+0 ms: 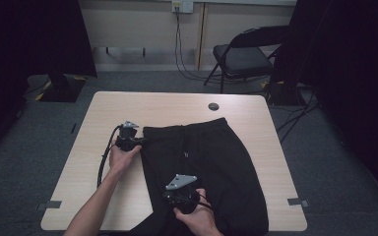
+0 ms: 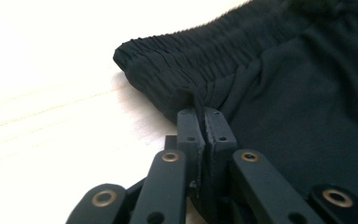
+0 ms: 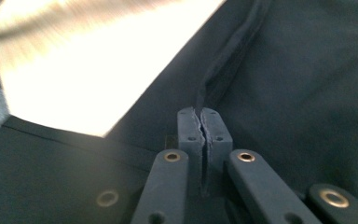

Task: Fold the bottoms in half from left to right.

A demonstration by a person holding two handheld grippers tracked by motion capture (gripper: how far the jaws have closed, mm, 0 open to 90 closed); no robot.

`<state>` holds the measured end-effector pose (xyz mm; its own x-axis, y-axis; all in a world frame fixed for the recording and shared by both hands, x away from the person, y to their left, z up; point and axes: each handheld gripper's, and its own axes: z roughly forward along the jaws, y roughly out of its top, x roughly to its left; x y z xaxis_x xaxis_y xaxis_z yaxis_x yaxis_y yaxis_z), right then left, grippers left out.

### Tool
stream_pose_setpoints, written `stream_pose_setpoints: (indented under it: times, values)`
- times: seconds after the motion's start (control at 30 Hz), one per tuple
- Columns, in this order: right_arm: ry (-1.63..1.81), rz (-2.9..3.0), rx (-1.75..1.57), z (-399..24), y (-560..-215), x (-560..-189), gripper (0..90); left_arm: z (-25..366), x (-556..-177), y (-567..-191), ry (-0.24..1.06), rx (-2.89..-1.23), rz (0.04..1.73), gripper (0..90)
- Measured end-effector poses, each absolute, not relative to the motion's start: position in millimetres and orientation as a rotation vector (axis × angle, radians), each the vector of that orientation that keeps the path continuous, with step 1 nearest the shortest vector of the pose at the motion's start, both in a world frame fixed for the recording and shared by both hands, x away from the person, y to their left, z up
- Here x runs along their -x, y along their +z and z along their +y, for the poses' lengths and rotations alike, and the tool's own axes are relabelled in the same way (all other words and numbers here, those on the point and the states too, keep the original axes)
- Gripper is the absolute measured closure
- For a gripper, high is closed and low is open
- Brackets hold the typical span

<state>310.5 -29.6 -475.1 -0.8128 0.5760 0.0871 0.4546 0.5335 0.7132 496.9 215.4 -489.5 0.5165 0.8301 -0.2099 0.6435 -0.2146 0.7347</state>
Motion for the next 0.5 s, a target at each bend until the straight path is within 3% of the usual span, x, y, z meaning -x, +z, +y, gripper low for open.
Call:
stream_pose_setpoints:
  times: [0.5]
  values:
    - [1.376, 2.520, -0.857, -22, -421, -309, 89.9, 236, -496, -440, 0.281, -1.827, 1.173, 88.2]
